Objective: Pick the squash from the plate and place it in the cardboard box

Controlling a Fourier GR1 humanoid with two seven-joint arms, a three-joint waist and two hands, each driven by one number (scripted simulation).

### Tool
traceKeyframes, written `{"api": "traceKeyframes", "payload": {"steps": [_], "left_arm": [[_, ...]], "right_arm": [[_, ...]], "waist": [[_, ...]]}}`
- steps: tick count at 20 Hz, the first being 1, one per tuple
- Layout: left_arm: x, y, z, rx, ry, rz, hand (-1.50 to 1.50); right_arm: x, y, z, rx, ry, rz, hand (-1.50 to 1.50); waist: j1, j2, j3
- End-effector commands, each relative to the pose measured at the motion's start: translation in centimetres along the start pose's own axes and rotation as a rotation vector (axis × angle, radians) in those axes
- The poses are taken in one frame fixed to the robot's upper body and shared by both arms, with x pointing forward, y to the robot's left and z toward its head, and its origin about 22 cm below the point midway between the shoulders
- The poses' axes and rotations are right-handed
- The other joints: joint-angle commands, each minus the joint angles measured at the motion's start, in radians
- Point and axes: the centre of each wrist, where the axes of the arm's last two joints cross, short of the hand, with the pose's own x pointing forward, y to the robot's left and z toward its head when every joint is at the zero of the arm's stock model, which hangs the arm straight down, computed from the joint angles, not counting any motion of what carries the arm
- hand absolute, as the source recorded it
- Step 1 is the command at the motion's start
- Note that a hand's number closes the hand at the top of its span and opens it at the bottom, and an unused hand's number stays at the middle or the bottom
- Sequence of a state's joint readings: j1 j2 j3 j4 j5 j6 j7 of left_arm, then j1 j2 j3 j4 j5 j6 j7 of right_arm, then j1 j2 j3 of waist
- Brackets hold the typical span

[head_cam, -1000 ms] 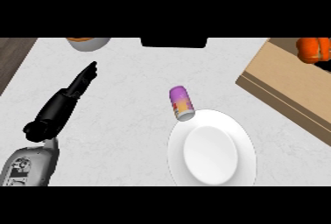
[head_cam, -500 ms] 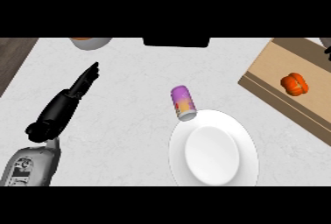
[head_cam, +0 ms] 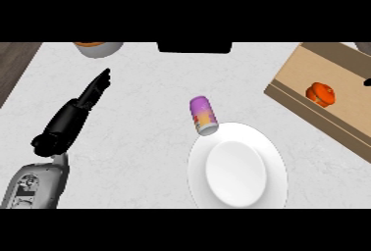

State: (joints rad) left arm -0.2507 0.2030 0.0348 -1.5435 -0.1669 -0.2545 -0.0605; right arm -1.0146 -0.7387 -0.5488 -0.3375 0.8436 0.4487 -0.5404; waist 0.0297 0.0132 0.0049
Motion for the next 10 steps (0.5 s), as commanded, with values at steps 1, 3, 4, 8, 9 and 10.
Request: {"api": "traceKeyframes", "payload": {"steps": [1, 3, 4, 8, 9, 10], "left_arm": [[-0.5, 0.2, 0.1, 0.012, 0.021, -0.003, 0.0], [0.0, -0.2, 0.1, 0.006, 0.014, 0.004, 0.0], [0.4, -0.1, -0.6, -0.017, -0.005, 0.003, 0.0], [0.5, 0.0, 0.3, -0.019, -0.017, -0.006, 0.0], [0.8, 0.4, -0.5, -0.022, -0.011, -0.006, 0.0], [0.3, -0.3, -0.8, -0.016, -0.027, -0.001, 0.0]], "right_arm": [[-0.2, -0.6, 0.0, -0.186, -0.096, -0.401, -1.5], [-1.9, 0.0, 1.1, -0.232, -0.047, -0.524, -1.5], [-1.6, -0.4, 1.0, -0.255, -0.011, -0.553, -1.5], [-3.4, -2.9, 4.2, -0.361, 0.049, -0.601, -1.5], [-3.8, -3.3, 5.0, -0.384, 0.045, -0.6, -1.5], [-3.7, -4.2, 5.6, -0.418, 0.025, -0.592, -1.5]], "waist": [[-0.009, 0.003, 0.0], [-0.01, -0.003, -0.001], [0.001, 0.006, -0.001], [0.02, 0.008, 0.0], [0.024, 0.017, 0.001], [0.017, 0.017, 0.001]]}}
